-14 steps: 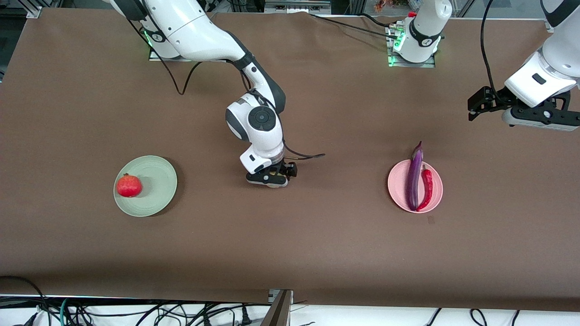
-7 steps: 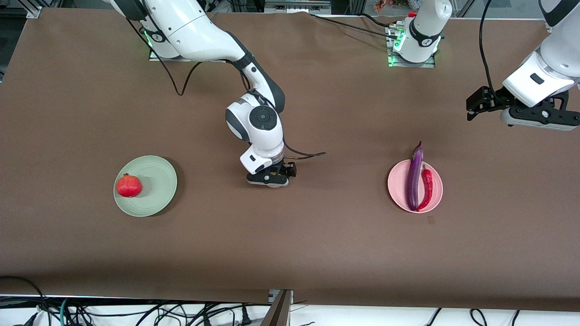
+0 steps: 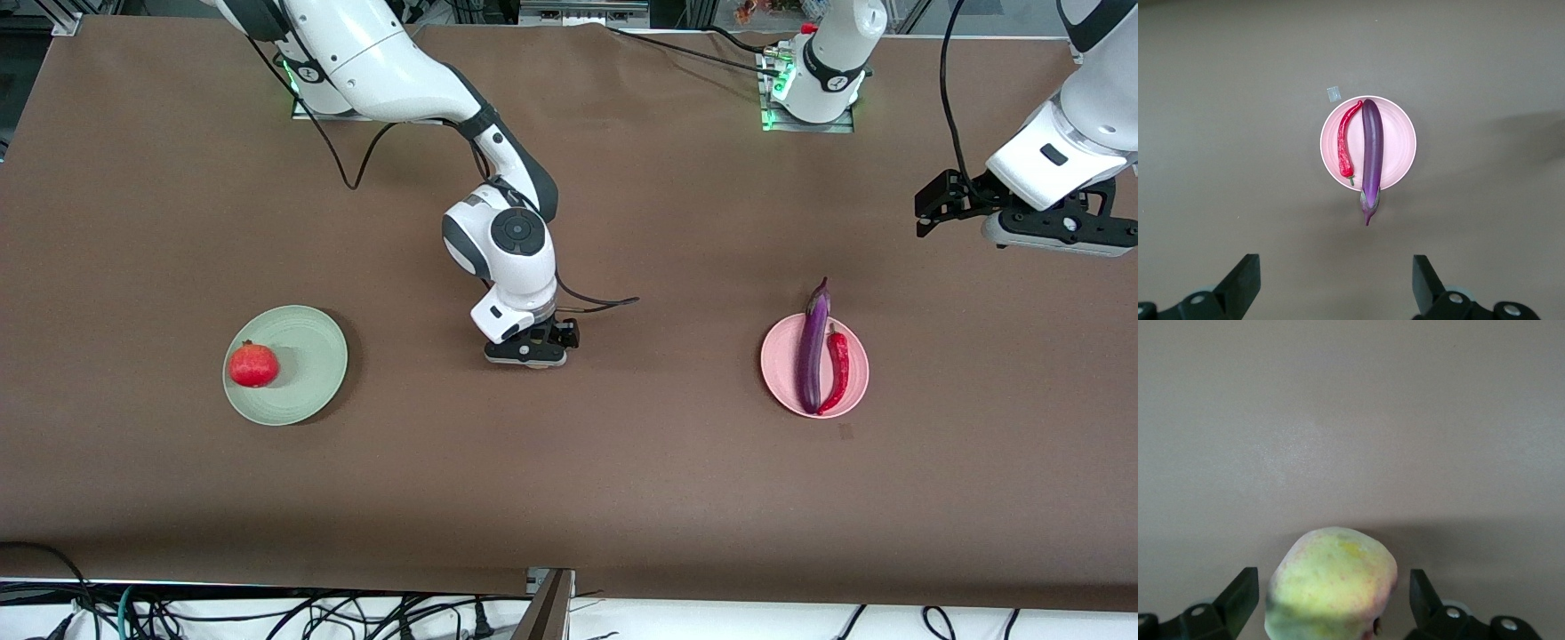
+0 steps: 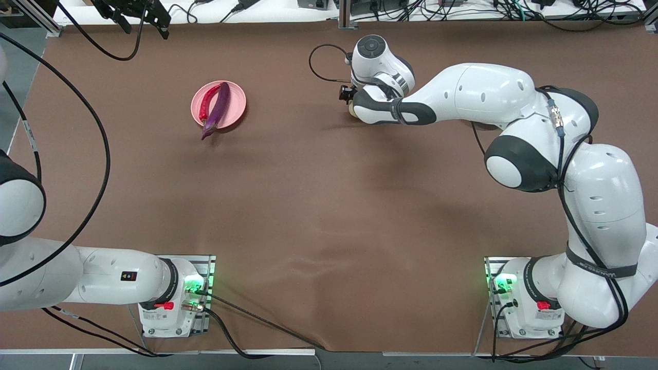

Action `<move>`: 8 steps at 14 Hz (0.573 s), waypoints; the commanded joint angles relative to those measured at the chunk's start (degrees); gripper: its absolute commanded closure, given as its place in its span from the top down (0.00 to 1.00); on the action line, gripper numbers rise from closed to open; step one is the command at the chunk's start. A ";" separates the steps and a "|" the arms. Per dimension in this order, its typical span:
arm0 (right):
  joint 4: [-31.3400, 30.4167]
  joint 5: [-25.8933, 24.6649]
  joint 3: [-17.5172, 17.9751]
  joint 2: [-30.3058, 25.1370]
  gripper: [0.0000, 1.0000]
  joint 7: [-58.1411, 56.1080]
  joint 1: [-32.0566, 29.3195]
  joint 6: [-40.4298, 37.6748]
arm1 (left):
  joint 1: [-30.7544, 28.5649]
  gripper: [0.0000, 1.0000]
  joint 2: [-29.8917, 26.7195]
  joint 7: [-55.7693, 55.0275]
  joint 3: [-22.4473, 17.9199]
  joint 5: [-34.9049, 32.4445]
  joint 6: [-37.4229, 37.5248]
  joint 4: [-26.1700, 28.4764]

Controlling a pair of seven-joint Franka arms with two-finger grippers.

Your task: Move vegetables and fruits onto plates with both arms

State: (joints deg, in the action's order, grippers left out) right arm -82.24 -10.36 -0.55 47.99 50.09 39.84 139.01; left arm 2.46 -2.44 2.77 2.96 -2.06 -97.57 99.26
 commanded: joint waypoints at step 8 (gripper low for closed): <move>1.03 -0.19 -0.24 1.23 0.53 -0.51 0.24 0.30 | 0.35 1.00 0.16 -0.31 -0.23 0.74 0.98 -0.91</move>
State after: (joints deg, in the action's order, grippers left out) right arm -82.20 -10.36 -0.57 48.54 50.09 39.91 139.13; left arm 2.46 -2.44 2.76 2.96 -2.06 -97.57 99.26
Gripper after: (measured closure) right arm 0.203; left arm 0.000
